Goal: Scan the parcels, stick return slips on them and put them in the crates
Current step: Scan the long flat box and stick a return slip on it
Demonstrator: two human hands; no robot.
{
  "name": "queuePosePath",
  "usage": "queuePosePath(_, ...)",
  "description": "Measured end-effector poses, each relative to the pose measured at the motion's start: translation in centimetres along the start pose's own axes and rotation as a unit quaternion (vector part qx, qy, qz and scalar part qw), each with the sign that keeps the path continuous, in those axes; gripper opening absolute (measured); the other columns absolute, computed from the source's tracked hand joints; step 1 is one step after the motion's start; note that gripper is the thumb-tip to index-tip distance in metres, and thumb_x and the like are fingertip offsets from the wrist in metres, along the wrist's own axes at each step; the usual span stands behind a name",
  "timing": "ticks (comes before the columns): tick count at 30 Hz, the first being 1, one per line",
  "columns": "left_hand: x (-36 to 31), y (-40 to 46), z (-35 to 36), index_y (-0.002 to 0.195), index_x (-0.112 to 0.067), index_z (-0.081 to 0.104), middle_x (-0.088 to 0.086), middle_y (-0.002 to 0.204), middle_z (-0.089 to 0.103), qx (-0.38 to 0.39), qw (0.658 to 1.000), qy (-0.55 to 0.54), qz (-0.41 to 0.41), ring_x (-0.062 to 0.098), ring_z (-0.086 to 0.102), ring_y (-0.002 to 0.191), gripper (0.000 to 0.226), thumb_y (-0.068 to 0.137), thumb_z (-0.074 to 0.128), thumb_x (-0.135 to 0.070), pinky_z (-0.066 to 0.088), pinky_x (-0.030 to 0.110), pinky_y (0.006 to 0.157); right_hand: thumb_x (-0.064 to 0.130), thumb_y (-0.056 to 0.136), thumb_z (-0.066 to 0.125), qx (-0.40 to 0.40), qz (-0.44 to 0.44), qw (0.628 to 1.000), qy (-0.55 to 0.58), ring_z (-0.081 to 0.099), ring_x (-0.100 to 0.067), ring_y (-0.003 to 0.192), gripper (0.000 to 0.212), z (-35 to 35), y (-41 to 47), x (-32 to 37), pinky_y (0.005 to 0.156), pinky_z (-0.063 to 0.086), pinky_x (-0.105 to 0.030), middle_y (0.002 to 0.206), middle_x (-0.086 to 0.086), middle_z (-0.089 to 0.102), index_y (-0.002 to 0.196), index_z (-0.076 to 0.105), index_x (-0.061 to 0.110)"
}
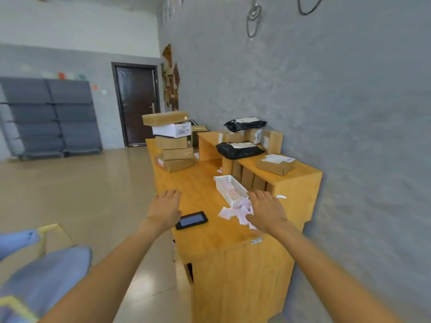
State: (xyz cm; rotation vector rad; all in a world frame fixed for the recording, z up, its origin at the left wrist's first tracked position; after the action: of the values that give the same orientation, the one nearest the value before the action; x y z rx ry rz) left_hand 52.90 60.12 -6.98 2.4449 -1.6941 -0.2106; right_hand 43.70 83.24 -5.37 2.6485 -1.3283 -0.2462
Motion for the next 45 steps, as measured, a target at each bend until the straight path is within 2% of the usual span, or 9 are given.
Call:
queuePosePath(4,7.1,0.5,0.6,0.148,-0.015,0.029,0.004,0.151,0.035,-0.018,0.999,0.018,-0.025,0.024,0.030,0.140,0.055,0.098,0.047,-0.028,0.025,0.035,0.112,0.039,0.094,0.052,0.014,-0.035,0.999,0.022,0.035,-0.025,0.133,0.060,1.5,4.9,7.1,0.102,0.037,-0.039,0.145,-0.004,0.037,0.145,0.029,0.017)
queuePosePath(12,17.2,4.7,5.4,0.149,-0.012,0.025,0.006,0.152,0.031,0.020,0.997,0.027,-0.067,0.025,0.026,0.141,0.060,0.097,0.050,-0.028,0.022,0.035,0.114,0.036,0.095,0.051,0.042,-0.097,0.993,0.045,0.034,-0.023,0.133,0.061,7.4,14.8,17.1,0.102,0.037,-0.034,0.146,-0.003,0.036,0.147,0.026,0.016)
queuePosePath(17,22.8,10.8,6.7,0.148,-0.011,0.026,0.006,0.151,0.032,0.028,0.995,0.050,-0.080,0.025,0.027,0.141,0.060,0.096,0.051,-0.028,0.022,0.034,0.115,0.035,0.095,0.052,0.048,-0.115,0.990,0.070,0.037,-0.023,0.133,0.061,10.1,23.2,21.3,0.104,0.037,-0.033,0.146,-0.004,0.038,0.147,0.027,0.016)
queuePosePath(24,30.5,21.7,4.8,0.148,-0.013,0.028,0.006,0.150,0.036,-0.008,0.994,0.053,-0.099,0.026,0.030,0.140,0.056,0.098,0.047,-0.027,0.025,0.034,0.113,0.033,0.095,0.053,0.000,-0.129,0.989,0.078,0.039,-0.023,0.129,0.054,8.5,36.4,25.8,0.101,0.038,-0.034,0.140,-0.003,0.044,0.142,0.036,0.014)
queuePosePath(30,35.3,27.6,7.4,0.148,-0.015,0.029,0.003,0.150,0.036,0.012,0.994,0.056,-0.088,0.024,0.030,0.139,0.055,0.098,0.046,-0.030,0.024,0.033,0.113,0.032,0.093,0.055,0.025,-0.123,0.990,0.061,0.041,-0.024,0.125,0.046,10.7,43.2,29.4,0.101,0.037,-0.034,0.133,-0.003,0.046,0.134,0.042,0.015)
queuePosePath(36,38.2,35.3,10.1,0.146,-0.013,0.032,0.005,0.148,0.038,0.021,0.999,0.026,-0.040,0.025,0.032,0.138,0.052,0.097,0.047,-0.028,0.025,0.034,0.113,0.030,0.094,0.053,0.035,-0.080,0.995,0.041,0.038,-0.023,0.130,0.052,13.6,49.3,29.9,0.103,0.035,-0.034,0.139,-0.002,0.042,0.140,0.035,0.015)
queuePosePath(45,37.9,50.1,12.4,0.143,-0.015,0.036,0.003,0.144,0.043,0.008,0.995,-0.009,0.097,0.024,0.036,0.134,0.052,0.094,0.051,-0.026,0.032,0.035,0.109,0.033,0.095,0.051,0.051,0.081,0.995,0.015,0.032,-0.027,0.136,0.061,14.8,56.5,25.5,0.108,0.033,-0.038,0.148,-0.006,0.035,0.148,0.027,0.015)
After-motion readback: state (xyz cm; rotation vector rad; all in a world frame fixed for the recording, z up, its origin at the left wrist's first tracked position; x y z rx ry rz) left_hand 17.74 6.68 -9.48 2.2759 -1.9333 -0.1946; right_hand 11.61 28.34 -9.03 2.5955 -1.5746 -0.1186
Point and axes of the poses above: each hand's wrist, its own y-axis towards the middle knuckle, its own z-axis out of the palm, x = y × z, the point moved 10 cm from there along y, towards the middle knuckle
